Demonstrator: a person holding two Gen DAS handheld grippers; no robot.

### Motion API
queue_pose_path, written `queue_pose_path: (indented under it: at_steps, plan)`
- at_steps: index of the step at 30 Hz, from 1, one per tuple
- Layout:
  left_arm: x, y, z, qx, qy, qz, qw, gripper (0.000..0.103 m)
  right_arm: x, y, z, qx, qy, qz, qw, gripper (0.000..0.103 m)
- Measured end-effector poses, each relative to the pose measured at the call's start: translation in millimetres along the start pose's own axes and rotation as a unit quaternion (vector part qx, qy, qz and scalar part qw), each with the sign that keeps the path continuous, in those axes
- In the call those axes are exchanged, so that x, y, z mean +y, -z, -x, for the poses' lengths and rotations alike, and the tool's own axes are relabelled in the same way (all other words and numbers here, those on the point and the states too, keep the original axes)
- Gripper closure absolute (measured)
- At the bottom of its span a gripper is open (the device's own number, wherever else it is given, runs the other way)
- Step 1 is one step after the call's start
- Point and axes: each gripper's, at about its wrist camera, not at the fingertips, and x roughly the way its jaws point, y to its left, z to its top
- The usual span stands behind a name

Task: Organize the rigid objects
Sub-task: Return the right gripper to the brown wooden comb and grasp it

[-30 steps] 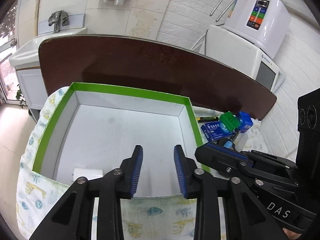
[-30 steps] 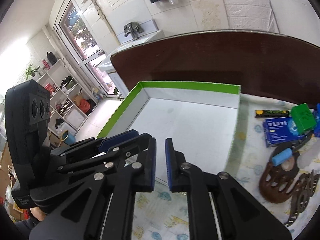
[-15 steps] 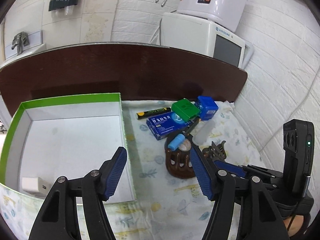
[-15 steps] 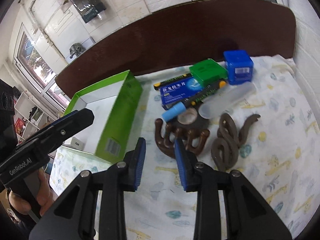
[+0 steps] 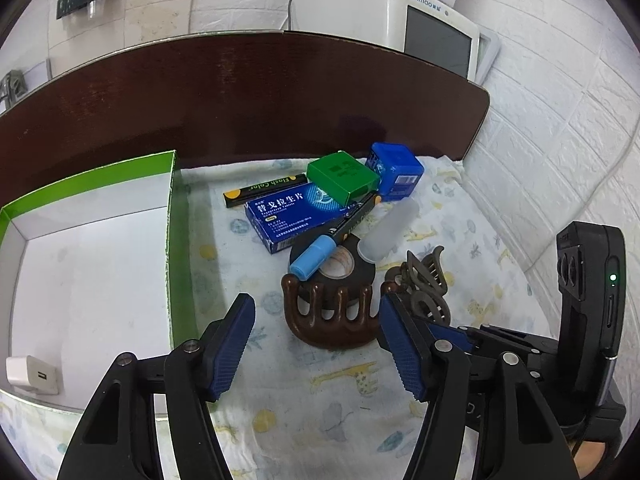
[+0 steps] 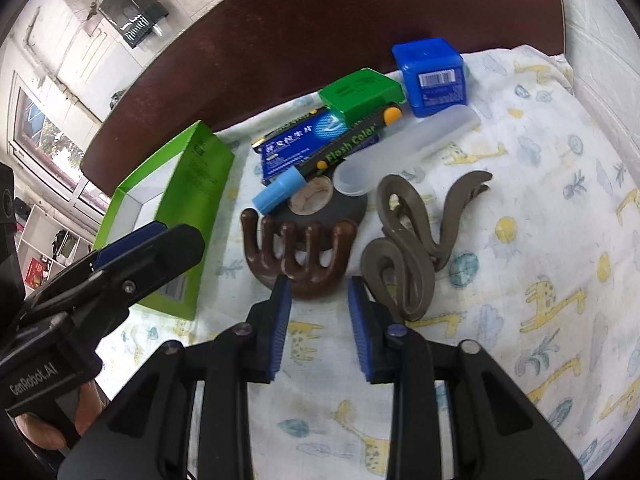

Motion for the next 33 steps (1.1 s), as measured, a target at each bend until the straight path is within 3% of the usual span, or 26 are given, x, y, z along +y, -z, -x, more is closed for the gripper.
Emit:
queue_pose_path:
  at_steps: [6,14,17,21,23,27,31,33]
  plan:
    - [8,0,-21,0.021,-0.019,0.021,0.9994,0.055,3,-4,-3,-0.018,0.037,0.015,0.999,0.076]
    - [15,-5,-28,0.020,-0.043,0.019,0.9987,0.057,-4,-12,-9,-0.024,0.026,-0.011,0.999,0.078]
    - [15,-6,-23,0.019,-0.031,0.016,0.9992,0.071,-6,-12,-8,-0.026,0.023,-0.014,0.999,0.081]
    - [3,-9,-11,0.001,-0.016,-0.012,0.9998,0.072,-9,-12,-8,-0.022,0.019,-0.014,1.000,0.084]
    - [-4,-9,-17,0.011,-0.021,-0.029,0.9993,0.072,-9,-12,-8,-0.022,0.019,-0.013,1.000,0.085]
    - [7,-5,-43,0.054,-0.027,0.002,0.9982,0.072,-10,-11,-8,-0.021,0.018,-0.016,1.000,0.084]
    - [7,-2,-54,0.065,-0.017,0.003,0.9978,0.073,-9,-11,-12,-0.014,0.025,-0.016,0.999,0.082]
    - [7,-1,-60,0.068,-0.015,0.000,0.9976,0.073,-10,-12,-15,-0.011,0.024,-0.022,0.999,0.086]
